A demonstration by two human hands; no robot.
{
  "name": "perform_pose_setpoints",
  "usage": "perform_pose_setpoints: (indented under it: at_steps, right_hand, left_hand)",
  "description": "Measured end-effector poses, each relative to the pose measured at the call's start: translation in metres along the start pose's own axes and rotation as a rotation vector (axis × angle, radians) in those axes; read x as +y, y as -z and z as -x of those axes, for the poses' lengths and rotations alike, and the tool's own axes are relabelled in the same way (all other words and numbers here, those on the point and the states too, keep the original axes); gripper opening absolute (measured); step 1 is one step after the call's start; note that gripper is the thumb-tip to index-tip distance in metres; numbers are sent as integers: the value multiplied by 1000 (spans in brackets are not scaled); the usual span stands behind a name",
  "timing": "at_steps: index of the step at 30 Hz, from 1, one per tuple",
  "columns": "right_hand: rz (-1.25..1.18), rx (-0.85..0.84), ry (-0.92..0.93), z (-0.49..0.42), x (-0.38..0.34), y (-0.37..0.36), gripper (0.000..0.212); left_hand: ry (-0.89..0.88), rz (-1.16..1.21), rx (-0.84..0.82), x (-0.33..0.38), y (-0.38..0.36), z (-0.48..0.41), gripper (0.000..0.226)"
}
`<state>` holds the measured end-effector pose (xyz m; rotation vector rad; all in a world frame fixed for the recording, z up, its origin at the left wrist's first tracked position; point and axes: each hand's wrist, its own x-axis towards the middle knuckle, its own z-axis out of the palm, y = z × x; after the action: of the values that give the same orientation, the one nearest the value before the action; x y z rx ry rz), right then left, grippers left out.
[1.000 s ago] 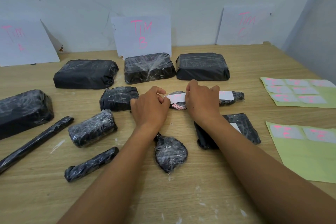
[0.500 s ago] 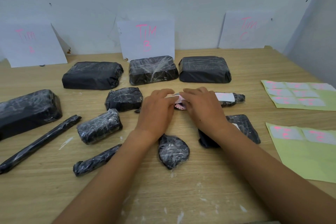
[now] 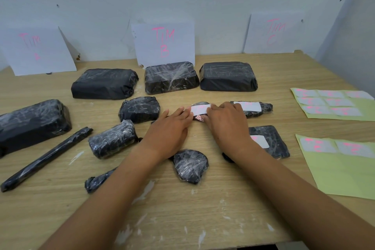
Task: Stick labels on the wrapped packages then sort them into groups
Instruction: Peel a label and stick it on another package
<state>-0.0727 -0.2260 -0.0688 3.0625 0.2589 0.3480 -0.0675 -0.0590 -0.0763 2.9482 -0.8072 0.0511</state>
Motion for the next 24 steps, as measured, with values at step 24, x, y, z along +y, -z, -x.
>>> perform_pose_setpoints:
  at_steps: [24]
  right_hand:
    - [-57,-55,83,-4,5,-3,35]
  left_hand:
    - [47,-58,92,5,-3,-18,52]
